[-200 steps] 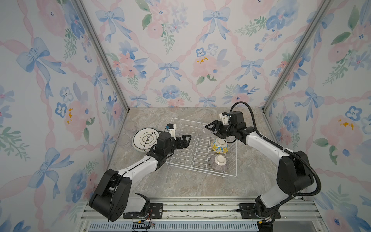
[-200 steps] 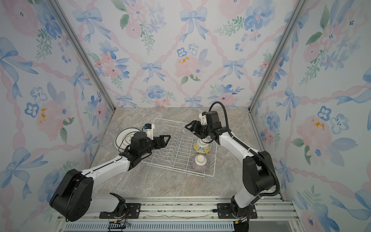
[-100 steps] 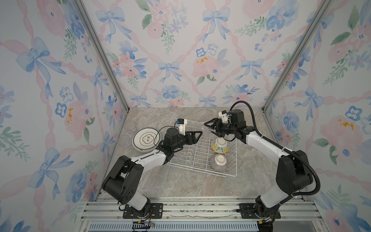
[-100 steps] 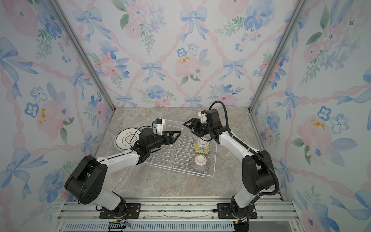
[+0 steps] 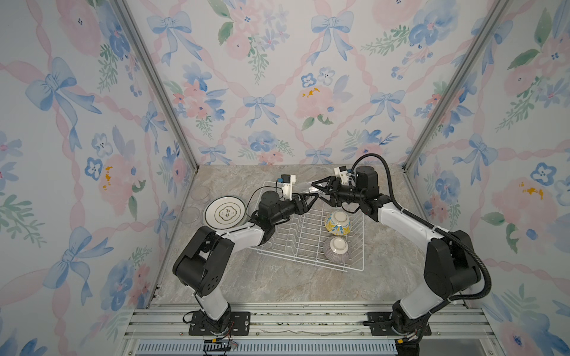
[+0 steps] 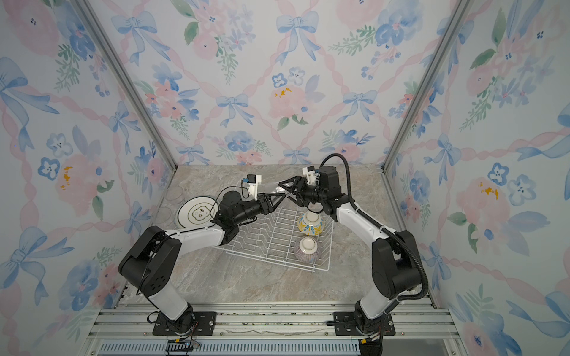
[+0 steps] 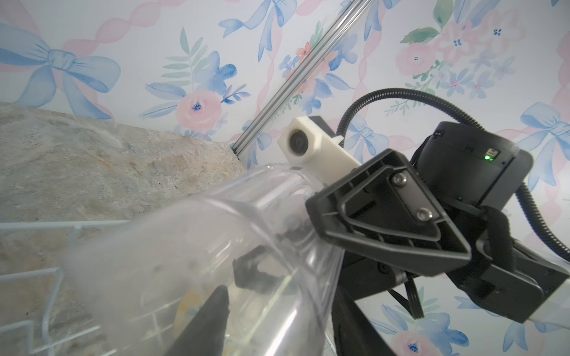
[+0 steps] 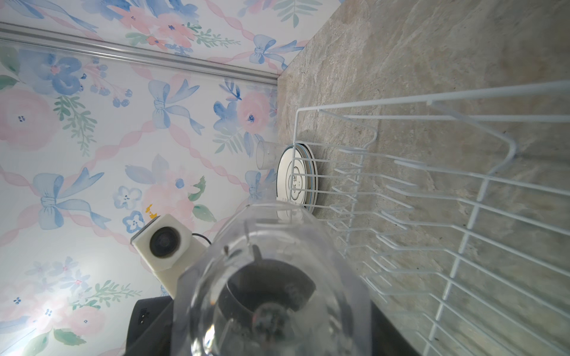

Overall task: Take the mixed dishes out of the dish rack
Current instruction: 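Hold the glass up with the right gripper while the left gripper closes around it, then open the right gripper and carry the glass away with the left gripper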

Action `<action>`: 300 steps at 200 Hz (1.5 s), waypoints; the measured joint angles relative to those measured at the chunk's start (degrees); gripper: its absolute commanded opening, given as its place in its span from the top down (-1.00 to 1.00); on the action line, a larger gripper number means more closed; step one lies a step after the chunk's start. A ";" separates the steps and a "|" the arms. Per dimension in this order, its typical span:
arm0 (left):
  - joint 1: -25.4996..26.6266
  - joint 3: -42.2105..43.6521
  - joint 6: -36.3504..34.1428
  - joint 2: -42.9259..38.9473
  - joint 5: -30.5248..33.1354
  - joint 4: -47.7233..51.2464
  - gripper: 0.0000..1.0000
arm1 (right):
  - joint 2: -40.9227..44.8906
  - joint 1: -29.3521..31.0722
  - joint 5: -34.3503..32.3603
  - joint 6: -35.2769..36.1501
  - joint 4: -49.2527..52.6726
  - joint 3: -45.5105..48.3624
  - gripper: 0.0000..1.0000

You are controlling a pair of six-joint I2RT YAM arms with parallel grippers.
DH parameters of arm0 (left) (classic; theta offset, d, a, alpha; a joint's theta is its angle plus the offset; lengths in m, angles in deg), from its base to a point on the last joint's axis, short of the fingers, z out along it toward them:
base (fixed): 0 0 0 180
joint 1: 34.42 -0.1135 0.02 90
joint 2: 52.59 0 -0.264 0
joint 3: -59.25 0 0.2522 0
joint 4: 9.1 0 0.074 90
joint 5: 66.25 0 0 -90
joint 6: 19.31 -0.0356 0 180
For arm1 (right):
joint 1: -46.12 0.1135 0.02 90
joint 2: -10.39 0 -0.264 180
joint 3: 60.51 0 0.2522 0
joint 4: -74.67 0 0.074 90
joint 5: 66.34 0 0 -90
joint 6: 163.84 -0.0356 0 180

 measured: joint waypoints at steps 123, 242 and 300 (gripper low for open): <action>0.33 -1.53 2.78 2.95 -1.25 -5.09 1.00 | -2.23 -0.96 0.50 -6.21 -4.70 1.97 -0.29; 0.42 -1.29 2.58 2.75 0.96 -2.25 1.00 | -1.01 -0.96 -1.70 0.96 -1.07 1.97 -0.89; 0.44 -1.25 2.10 2.36 1.57 -0.33 1.00 | -0.98 -0.96 -2.67 2.03 0.13 1.97 -0.91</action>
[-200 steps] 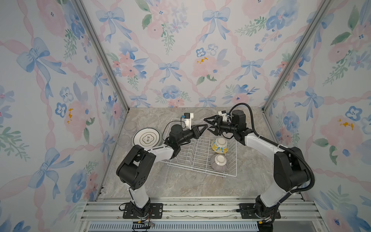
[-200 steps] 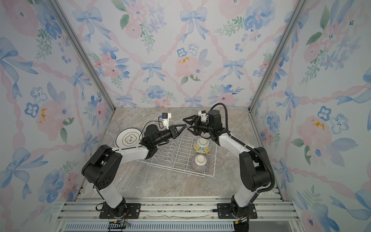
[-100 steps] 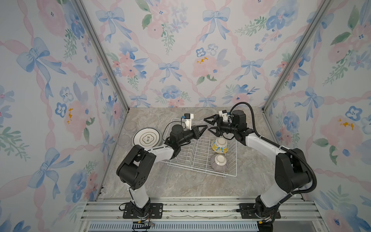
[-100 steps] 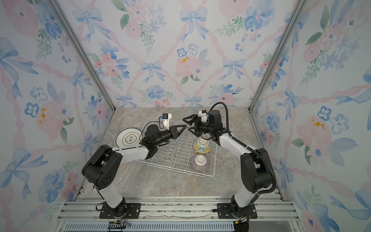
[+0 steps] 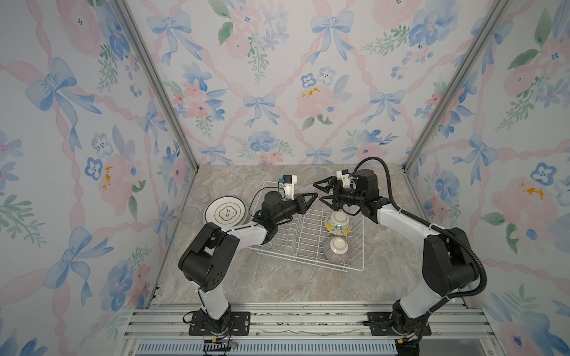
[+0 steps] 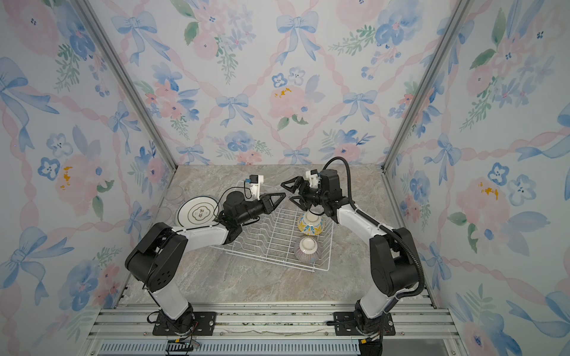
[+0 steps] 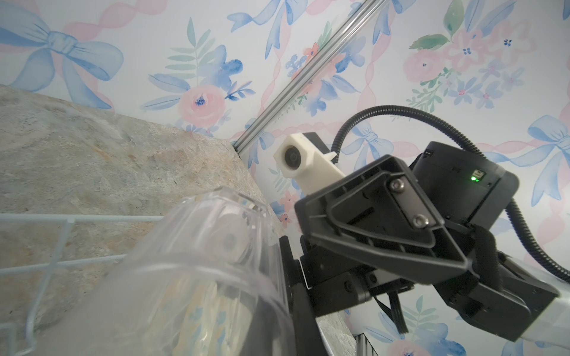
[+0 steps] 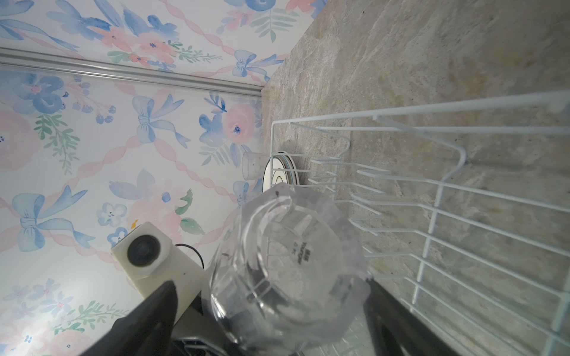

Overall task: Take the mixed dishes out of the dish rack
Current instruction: 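Open the right gripper and carry the glass away with the left gripper, then lower the clear glass upright beside the other glasses with the left gripper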

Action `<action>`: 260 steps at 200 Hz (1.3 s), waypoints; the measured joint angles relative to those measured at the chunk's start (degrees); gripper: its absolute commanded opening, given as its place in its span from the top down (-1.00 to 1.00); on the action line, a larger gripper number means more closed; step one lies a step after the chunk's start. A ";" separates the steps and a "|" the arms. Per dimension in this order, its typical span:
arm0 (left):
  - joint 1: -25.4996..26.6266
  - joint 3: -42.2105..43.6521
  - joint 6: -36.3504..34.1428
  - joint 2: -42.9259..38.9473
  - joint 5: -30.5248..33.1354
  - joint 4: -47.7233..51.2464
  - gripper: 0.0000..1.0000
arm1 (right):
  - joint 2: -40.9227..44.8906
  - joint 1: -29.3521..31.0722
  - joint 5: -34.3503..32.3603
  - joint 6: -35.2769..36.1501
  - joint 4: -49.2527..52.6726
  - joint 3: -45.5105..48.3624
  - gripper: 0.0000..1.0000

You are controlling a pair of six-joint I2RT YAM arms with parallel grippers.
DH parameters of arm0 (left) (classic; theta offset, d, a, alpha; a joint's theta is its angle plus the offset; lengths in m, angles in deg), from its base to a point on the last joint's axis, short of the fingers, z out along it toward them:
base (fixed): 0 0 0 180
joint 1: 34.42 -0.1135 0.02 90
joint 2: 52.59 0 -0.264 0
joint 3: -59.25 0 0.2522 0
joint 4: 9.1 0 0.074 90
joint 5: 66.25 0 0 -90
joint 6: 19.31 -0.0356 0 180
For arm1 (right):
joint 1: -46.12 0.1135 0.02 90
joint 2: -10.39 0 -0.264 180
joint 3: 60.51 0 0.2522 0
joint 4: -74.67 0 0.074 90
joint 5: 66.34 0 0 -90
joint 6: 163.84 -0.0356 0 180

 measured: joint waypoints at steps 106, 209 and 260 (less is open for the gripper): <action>-0.46 -3.63 -10.58 -17.77 12.61 37.99 1.00 | 5.14 2.73 -16.92 16.61 11.17 -2.49 -0.98; -18.01 0.61 -15.61 -47.15 31.45 73.55 1.00 | 2.69 3.41 -23.02 21.90 6.95 -1.46 -1.00; -29.24 -1.42 -16.11 -53.57 35.19 88.50 1.00 | 2.27 2.95 -23.04 23.89 5.25 -0.22 -0.98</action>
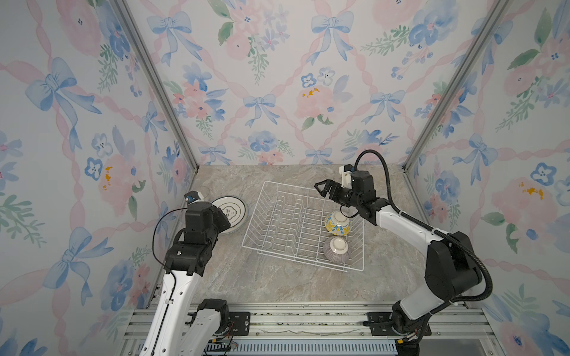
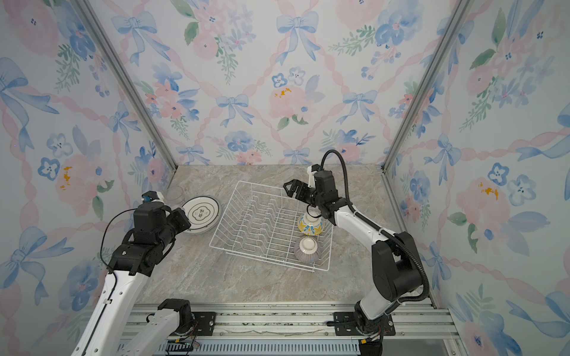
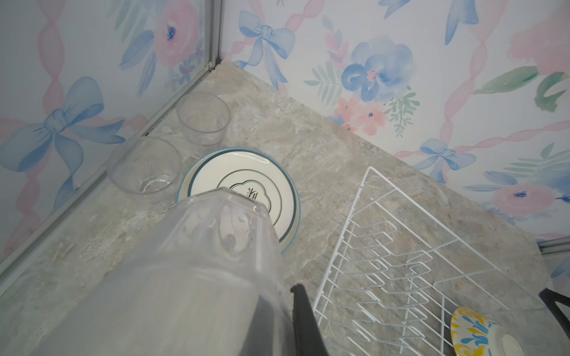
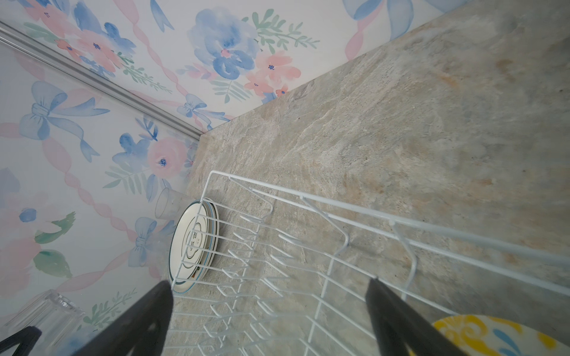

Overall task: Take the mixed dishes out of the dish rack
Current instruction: 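Lower the clear glass upright beside the other glasses with the left gripper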

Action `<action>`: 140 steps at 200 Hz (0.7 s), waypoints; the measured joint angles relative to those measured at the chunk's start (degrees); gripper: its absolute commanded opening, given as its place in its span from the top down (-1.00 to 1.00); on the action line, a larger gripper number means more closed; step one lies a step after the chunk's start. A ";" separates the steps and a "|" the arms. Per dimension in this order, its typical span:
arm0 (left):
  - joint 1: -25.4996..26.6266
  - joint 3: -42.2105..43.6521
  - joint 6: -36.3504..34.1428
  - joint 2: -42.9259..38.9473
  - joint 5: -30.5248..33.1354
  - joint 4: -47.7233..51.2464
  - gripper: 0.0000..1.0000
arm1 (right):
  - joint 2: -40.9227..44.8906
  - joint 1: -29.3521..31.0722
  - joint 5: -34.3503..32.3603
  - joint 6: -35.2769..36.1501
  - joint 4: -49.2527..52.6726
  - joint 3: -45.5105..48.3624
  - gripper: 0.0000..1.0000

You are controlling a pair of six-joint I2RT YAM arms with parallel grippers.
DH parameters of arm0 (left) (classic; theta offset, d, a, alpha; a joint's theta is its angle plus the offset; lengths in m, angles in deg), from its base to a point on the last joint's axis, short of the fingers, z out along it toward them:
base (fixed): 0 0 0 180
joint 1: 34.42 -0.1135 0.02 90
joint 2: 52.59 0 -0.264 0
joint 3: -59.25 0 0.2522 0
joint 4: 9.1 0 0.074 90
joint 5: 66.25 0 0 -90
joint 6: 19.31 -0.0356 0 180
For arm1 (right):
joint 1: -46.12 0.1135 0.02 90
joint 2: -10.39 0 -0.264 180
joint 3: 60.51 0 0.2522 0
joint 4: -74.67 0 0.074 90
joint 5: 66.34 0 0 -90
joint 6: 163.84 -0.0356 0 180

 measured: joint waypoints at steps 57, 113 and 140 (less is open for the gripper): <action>-8.17 3.39 0.39 0.31 -2.62 7.61 1.00 | 0.96 -2.10 0.04 1.22 -0.81 1.75 -0.98; -17.55 3.74 -1.70 6.69 -7.98 8.39 1.00 | 1.22 -2.82 0.24 1.25 -0.83 2.54 -0.98; -20.72 3.67 -2.95 9.86 -10.38 8.39 1.00 | 1.33 -3.21 0.24 1.44 -0.83 2.75 -0.97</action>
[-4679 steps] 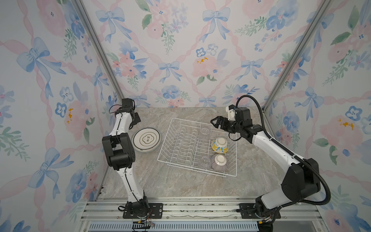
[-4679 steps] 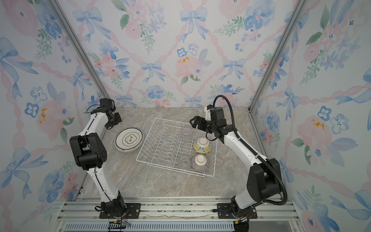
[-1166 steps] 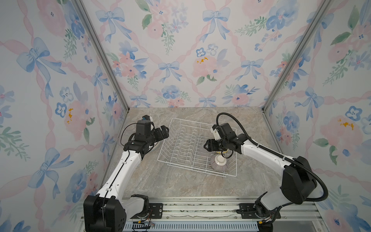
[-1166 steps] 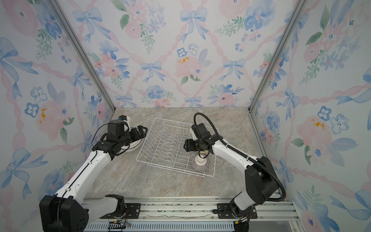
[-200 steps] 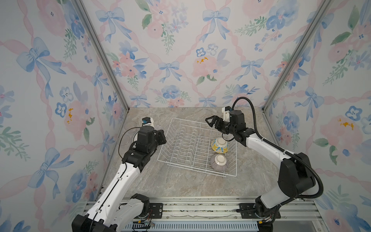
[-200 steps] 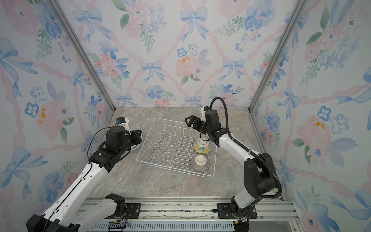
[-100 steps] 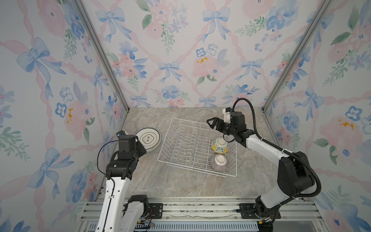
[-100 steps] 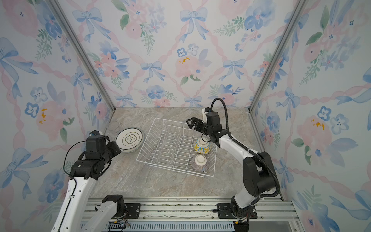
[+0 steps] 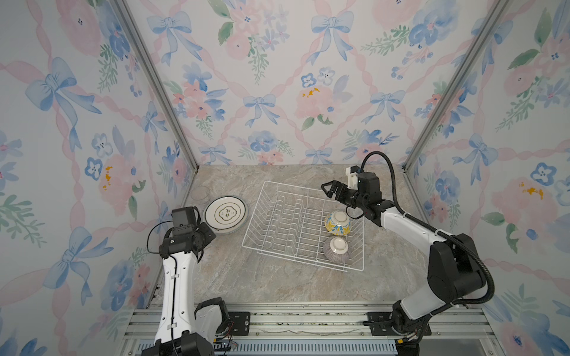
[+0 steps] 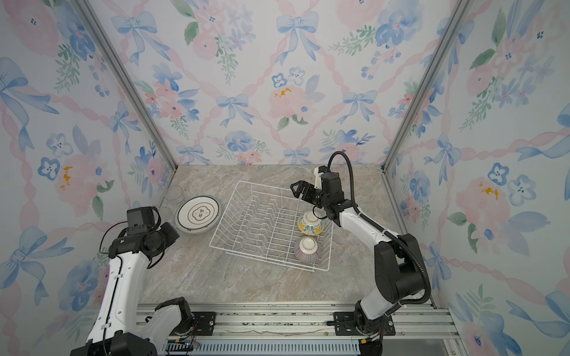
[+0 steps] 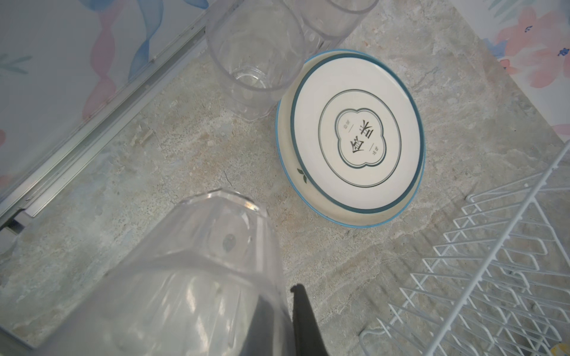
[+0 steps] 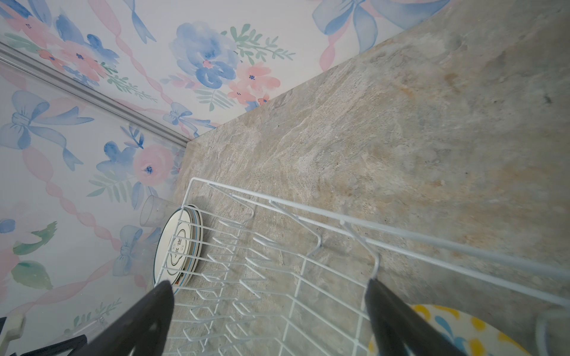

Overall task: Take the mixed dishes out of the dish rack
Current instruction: 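Lower the clear glass upright beside the other glasses with the left gripper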

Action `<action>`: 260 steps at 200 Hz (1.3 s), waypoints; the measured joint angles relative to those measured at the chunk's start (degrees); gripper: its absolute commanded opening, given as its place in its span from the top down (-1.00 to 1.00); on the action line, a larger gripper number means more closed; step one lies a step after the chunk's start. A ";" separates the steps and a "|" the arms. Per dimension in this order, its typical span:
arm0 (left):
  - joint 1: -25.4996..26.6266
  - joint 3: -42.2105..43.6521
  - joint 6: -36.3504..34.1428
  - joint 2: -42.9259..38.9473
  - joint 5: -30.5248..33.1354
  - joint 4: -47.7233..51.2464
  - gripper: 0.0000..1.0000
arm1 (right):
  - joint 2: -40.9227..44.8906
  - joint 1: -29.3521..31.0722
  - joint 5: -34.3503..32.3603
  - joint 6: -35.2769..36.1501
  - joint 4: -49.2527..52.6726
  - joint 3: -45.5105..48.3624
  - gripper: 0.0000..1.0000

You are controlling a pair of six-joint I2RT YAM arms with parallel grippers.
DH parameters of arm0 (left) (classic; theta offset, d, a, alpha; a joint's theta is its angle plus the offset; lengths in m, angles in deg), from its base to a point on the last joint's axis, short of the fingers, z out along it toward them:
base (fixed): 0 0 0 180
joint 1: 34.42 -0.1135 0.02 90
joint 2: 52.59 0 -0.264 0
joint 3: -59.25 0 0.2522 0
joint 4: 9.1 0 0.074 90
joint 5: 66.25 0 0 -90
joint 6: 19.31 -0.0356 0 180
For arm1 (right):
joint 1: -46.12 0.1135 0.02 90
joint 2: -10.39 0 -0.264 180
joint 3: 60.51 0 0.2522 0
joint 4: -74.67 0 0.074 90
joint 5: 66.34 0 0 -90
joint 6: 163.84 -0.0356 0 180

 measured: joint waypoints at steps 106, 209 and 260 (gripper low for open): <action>-6.91 -12.44 -5.84 23.80 -3.54 -0.31 1.00 | 0.02 -1.33 0.26 0.74 0.07 0.48 -0.95; -6.88 -14.49 -9.11 32.20 -1.97 -0.20 0.77 | -0.24 -1.36 0.28 3.02 1.09 0.37 -0.95; -6.82 -14.95 -10.29 34.14 -1.68 -0.22 0.69 | -0.44 -1.40 0.42 3.21 1.18 0.37 -0.95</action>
